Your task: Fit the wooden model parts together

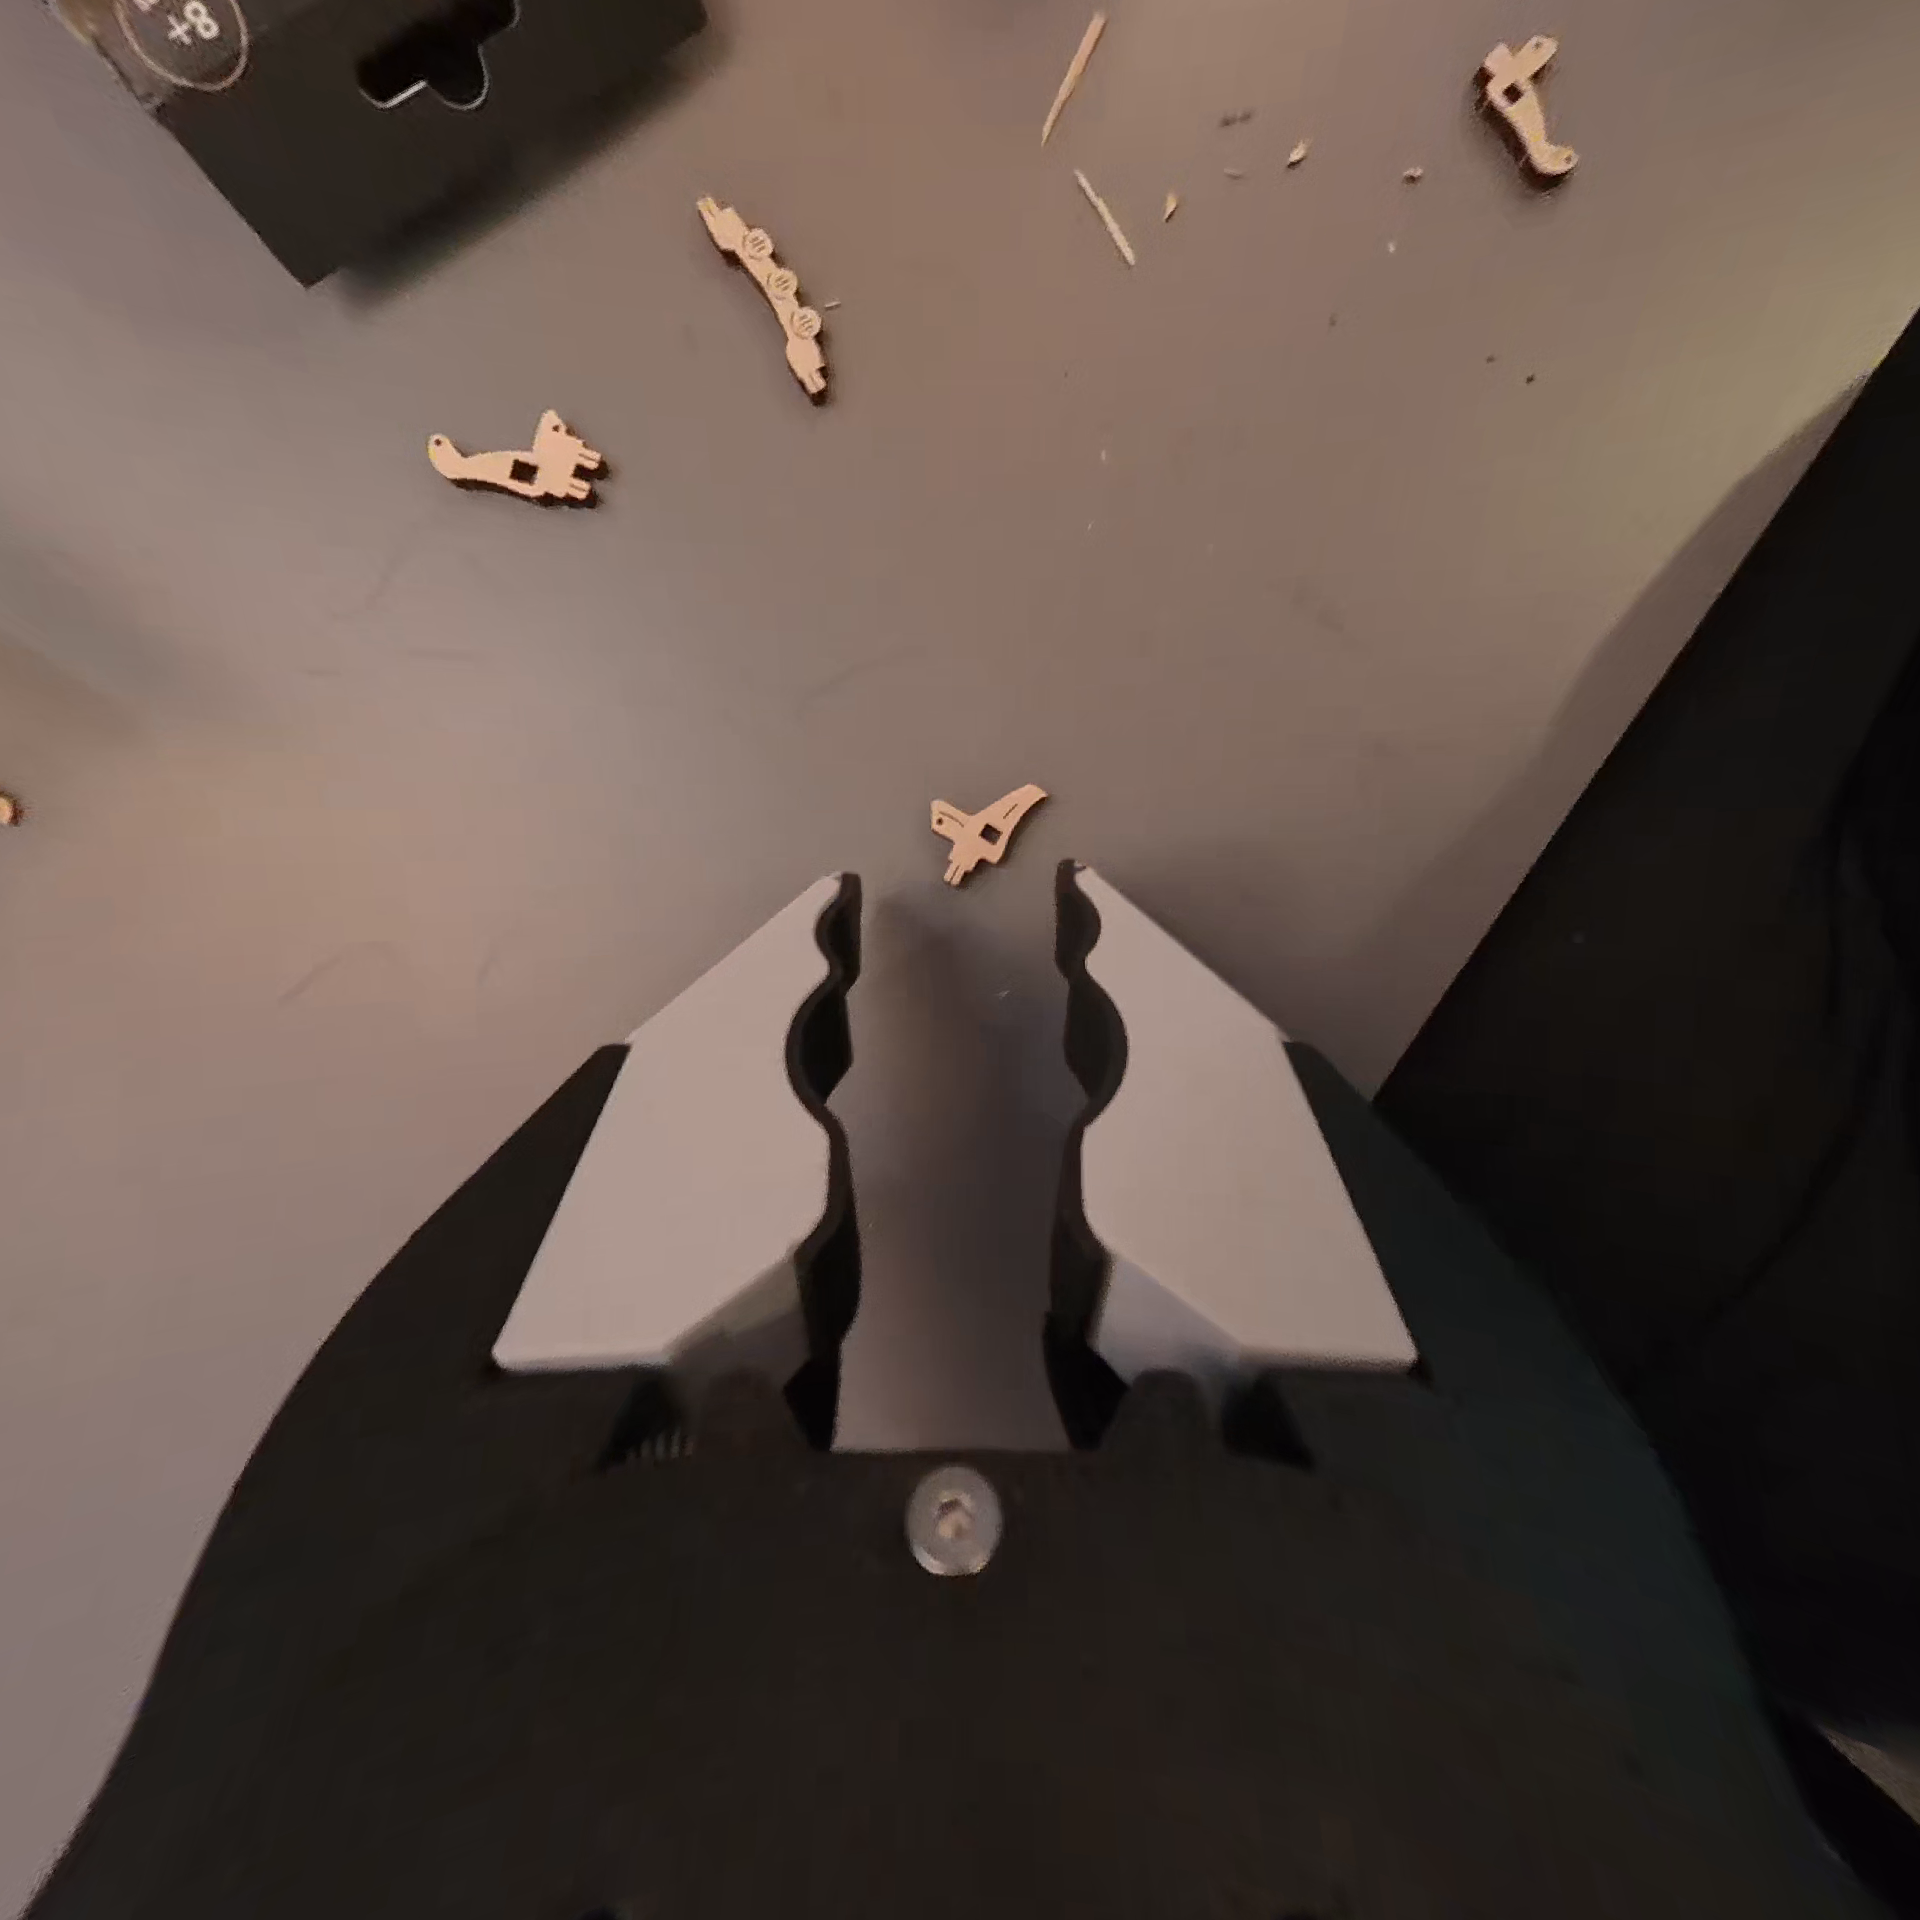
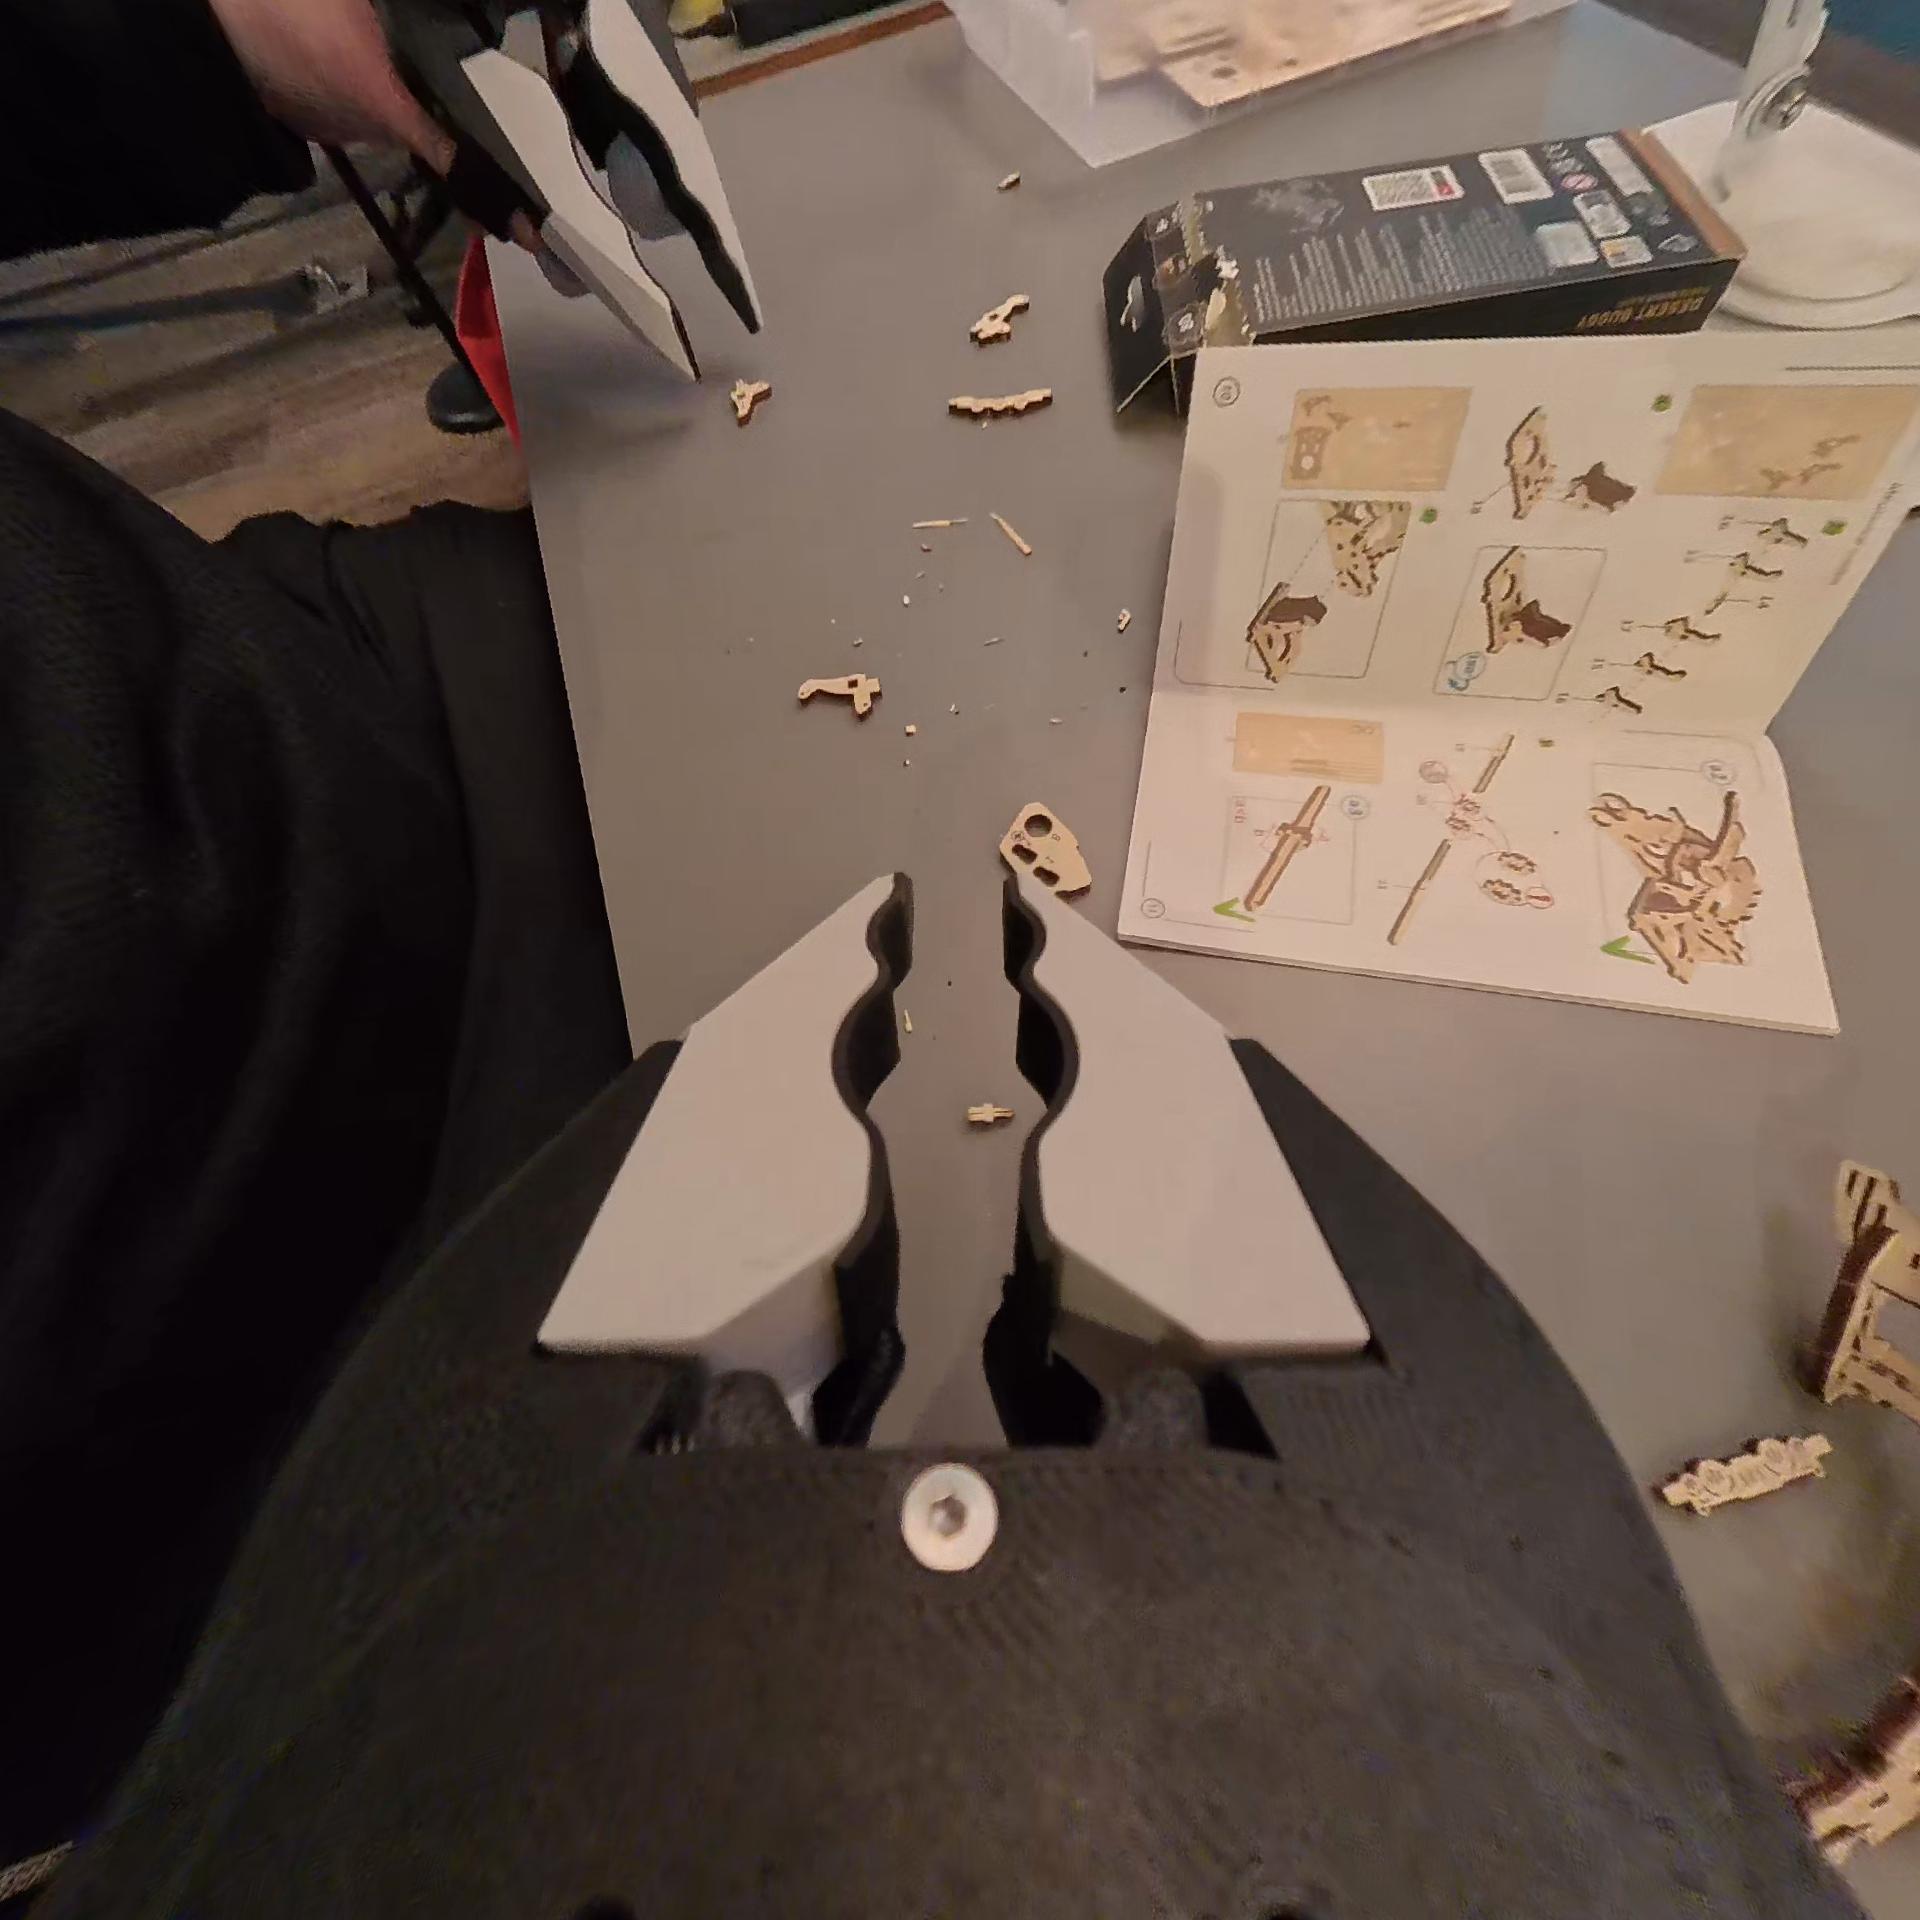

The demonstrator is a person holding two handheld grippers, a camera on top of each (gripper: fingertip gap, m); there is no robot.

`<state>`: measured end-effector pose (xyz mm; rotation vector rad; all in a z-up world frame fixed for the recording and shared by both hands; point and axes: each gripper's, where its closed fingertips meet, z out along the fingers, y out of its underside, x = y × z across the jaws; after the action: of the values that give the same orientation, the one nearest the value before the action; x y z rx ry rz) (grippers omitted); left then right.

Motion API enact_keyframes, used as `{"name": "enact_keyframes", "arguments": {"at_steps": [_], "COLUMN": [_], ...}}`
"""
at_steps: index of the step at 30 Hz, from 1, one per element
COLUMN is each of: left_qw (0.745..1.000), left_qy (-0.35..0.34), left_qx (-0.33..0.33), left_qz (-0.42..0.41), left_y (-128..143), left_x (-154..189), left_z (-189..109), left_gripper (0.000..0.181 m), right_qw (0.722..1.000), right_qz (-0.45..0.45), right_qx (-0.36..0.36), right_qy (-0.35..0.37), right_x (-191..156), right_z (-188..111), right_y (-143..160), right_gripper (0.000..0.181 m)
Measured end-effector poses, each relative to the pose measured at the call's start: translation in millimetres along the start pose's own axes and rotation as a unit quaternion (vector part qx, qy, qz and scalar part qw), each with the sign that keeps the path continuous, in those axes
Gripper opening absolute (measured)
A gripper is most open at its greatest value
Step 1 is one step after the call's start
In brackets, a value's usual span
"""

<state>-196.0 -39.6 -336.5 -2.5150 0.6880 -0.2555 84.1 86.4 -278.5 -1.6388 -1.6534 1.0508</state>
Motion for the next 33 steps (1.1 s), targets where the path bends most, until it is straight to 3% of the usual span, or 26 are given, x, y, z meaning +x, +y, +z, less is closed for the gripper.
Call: {"name": "enact_keyframes", "arguments": {"at_steps": [3,6,13,23,29,33], "left_qw": [1.000,1.000,0.999,0.991,0.983,0.983], "left_qy": [0.013,0.016,0.029,0.077,0.149,0.133], "left_qx": [-0.008,0.014,0.034,0.078,0.078,0.105], "left_qz": [0.001,0.005,0.031,0.081,0.073,0.064], "left_y": [4.9,-4.2,-26.4,-105.2,-129.6,-150.7], "left_x": [4.0,10.9,31.5,89.3,111.0,98.4], "left_z": [8.0,15.1,28.7,66.0,77.2,72.7], "left_gripper": [0.033,0.020,0.009,0.009,0.033,0.050], "right_qw": [1.000,1.000,1.000,0.998,0.995,0.993], "right_qz": [-0.003,-0.003,0.024,0.053,0.066,0.066], "right_qx": [-0.016,-0.018,-0.009,0.010,0.005,-0.018], "right_qy": [-0.001,-0.002,0.015,0.041,0.079,0.092], "right_x": [-2.6,-5.2,2.4,13.6,26.1,27.9], "right_z": [6.6,7.8,-9.8,-39.9,-66.5,-73.6], "right_y": [3.0,1.6,9.4,27.0,41.5,58.8], "right_gripper": [0.015,0.014,0.011,0.016,0.020,0.021]}}
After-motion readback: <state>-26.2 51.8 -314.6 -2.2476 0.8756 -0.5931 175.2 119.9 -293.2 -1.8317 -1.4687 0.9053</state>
